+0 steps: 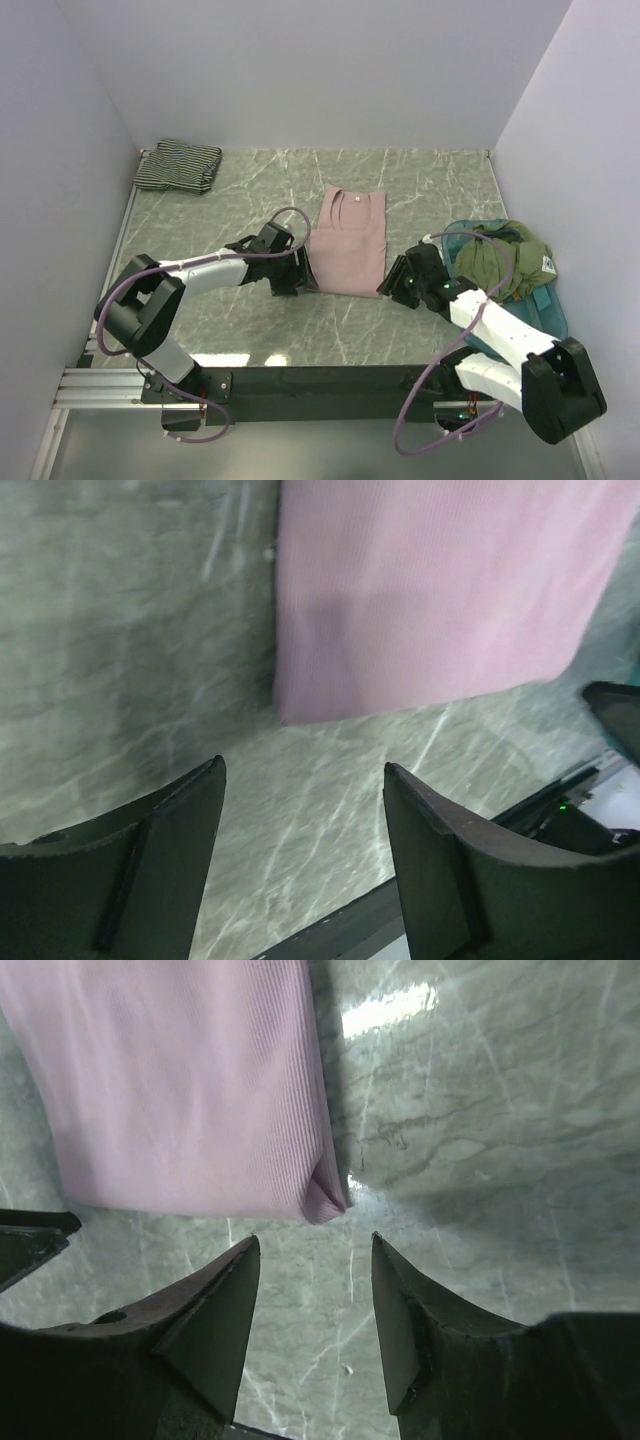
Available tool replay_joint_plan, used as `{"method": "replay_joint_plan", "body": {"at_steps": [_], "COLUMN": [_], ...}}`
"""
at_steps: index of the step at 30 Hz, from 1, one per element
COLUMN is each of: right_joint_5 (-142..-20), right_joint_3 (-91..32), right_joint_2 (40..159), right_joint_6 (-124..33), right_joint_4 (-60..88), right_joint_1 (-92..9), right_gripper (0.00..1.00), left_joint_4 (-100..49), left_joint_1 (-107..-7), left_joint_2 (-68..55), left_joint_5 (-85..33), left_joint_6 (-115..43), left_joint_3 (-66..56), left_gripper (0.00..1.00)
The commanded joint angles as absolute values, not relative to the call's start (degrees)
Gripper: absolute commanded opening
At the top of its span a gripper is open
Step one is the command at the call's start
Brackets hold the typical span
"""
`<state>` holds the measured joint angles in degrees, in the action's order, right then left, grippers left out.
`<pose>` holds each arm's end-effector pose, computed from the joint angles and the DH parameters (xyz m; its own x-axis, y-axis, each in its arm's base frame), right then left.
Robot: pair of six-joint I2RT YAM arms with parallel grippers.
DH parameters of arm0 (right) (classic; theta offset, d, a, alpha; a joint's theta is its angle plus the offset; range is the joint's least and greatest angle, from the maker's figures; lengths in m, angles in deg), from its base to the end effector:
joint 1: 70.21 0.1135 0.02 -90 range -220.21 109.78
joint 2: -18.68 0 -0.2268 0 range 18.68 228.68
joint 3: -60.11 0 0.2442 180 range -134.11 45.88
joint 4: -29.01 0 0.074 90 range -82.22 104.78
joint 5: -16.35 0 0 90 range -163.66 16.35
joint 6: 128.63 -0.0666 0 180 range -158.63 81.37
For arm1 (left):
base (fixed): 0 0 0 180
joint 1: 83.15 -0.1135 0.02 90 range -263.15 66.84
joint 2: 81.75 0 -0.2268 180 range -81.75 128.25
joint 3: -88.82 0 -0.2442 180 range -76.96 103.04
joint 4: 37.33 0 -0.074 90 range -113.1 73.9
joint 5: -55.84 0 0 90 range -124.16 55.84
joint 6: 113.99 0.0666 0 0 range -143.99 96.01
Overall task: Fold and stack the tank tops
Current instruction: Fold the tank top
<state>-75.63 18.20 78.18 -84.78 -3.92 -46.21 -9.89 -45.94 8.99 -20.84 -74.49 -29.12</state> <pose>0.2065 0.0944 0.1266 -0.7961 0.4345 -0.4212 0.2130 0.8527 0.4770 0.2412 -0.2024 0.1078 -0.9536 -0.2187 -0.2070 -0.0708 0.8310 -0.5518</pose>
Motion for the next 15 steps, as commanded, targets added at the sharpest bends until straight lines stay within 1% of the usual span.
{"method": "replay_joint_plan", "body": {"at_steps": [1, 5, 15], "right_joint_5": [-78.5, -79.3, -77.5], "right_joint_3": [20.0, 21.0, 24.6], "right_joint_2": [80.6, 83.7, 85.0], "right_joint_6": [-86.8, -88.1, -93.6], "right_joint_4": [1.9, 4.8, 7.8], "right_joint_1": [-45.9, -45.9, -46.0], "right_gripper": [0.56, 0.56, 0.55], "left_joint_4": [-15.6, -15.5, -19.4], "left_joint_1": [-45.9, -45.9, -46.1], "left_joint_2": [9.9, 10.6, 14.1], "left_joint_5": [-18.6, -22.5, -25.1], "left_joint_6": [-76.5, -79.4, -87.3], "left_joint_3": [-29.8, -31.0, -34.7], "left_gripper": [0.69, 0.67, 0.58]}}
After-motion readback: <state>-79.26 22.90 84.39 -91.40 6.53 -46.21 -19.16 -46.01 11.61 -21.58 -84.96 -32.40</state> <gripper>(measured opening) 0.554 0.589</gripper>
